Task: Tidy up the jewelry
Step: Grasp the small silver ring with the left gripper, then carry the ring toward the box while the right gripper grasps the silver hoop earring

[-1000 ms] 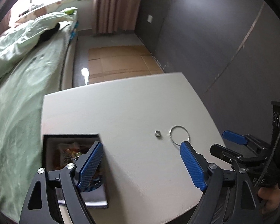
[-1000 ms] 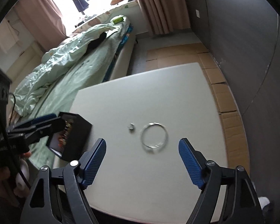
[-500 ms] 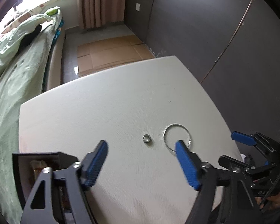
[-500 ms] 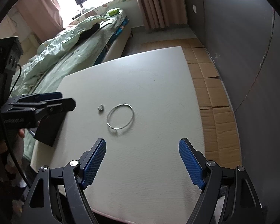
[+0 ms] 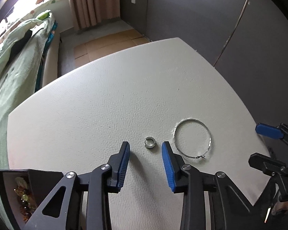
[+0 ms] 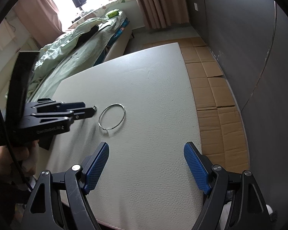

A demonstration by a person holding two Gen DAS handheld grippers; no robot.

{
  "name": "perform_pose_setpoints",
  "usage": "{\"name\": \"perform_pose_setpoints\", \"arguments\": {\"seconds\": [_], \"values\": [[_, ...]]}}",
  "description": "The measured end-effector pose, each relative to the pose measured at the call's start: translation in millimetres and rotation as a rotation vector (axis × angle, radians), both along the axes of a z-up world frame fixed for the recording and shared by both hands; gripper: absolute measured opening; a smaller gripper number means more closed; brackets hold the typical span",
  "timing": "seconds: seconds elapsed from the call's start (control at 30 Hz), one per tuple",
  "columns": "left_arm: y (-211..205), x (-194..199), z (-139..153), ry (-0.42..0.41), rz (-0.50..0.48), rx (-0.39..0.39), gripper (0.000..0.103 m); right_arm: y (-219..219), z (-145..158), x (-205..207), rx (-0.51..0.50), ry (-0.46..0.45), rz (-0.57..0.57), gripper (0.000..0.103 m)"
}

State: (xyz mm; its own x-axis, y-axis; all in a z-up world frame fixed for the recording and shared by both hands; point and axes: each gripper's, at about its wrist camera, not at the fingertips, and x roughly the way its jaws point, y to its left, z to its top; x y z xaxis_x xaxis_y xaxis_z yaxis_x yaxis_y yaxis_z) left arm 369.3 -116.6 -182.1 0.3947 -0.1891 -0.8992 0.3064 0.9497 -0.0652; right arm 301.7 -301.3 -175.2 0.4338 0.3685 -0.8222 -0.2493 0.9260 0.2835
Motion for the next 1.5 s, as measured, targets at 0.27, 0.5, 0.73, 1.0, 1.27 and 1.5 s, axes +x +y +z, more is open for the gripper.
{"name": "perform_pose_setpoints", "arguments": {"seconds": [0.27,0.5,0.73,1.0,1.27,1.5], "values": [[-10,3,-1,-0.043,-0.019,0.046,0.026,0,-4,3,0.014,0.004,-0.014,0.080],[-10,1,0,-0.027,-0.038,0.043,0.012,8,-3,7,-0.003,-0.008,0.020,0.080],[8,-4,17,-0.045,-0.001,0.005,0.012,37,1,12,-0.055,-0.043,0.137,0.080],[37,-16,44,-0.083,0.064,-0.031,0.012,65,-3,23,-0.114,-0.053,0.226,0.073],[67,-34,65,-0.121,0.125,-0.077,0.012,84,-14,32,-0.186,-0.037,0.278,0.070],[85,-48,80,-0.149,0.160,-0.116,0.012,104,-15,37,-0.324,-0.050,0.319,0.065]]}}
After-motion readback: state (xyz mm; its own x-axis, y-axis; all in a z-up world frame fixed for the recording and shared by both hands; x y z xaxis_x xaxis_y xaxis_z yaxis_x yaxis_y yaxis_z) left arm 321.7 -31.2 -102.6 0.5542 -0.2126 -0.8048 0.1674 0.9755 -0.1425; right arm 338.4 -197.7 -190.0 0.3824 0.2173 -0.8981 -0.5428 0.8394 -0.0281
